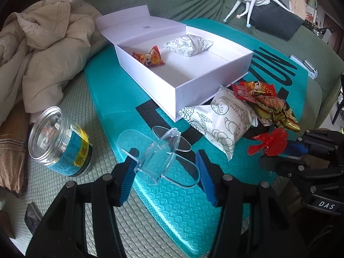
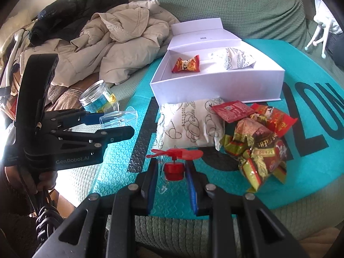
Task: Organize objects
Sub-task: 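Lift the red toy with the right tool while the left tool lifts the clear stand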
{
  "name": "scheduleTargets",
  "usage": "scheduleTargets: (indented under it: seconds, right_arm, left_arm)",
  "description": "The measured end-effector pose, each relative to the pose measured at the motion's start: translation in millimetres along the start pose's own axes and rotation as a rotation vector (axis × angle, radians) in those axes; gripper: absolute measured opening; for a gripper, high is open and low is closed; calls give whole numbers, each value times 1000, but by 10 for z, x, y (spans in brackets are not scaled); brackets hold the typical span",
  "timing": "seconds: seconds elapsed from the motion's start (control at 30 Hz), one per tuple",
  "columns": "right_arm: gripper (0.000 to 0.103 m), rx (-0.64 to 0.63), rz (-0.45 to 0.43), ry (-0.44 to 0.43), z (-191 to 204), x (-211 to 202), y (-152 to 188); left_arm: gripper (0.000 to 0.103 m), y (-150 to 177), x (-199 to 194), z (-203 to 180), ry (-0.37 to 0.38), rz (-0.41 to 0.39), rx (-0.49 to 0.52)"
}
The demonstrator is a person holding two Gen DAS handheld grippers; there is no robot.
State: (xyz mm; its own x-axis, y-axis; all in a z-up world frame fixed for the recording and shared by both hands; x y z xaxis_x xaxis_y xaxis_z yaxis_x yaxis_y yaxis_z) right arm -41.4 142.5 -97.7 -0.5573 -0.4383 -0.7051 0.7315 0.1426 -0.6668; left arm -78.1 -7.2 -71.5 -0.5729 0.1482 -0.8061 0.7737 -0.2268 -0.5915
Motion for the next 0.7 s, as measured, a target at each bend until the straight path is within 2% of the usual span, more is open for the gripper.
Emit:
scheduleTargets:
  seconds: [0.33, 0.7]
  right_arm:
    - [25, -49, -27, -12, 120, -264, -83]
    - [25, -83, -55, 39, 38, -615, -225]
  left_arm:
    - [53, -182, -251, -123, -15, -49, 12]
    - [53, -425, -336, -364, 61, -63, 21]
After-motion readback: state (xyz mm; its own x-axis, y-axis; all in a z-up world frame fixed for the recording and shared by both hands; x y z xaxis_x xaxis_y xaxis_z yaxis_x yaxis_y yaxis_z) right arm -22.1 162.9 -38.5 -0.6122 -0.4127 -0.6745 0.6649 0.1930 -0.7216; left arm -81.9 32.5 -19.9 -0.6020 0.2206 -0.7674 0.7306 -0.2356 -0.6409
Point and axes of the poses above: each gripper's, at about its wrist camera, not at the fingertips, and x roughly the way its jaws point, z to its left, y to its underside, the point moved 3 cm from there along x, roughly the way its jaws point, and after that the axes turned 3 degrees about -x, right-handed, at the moved point
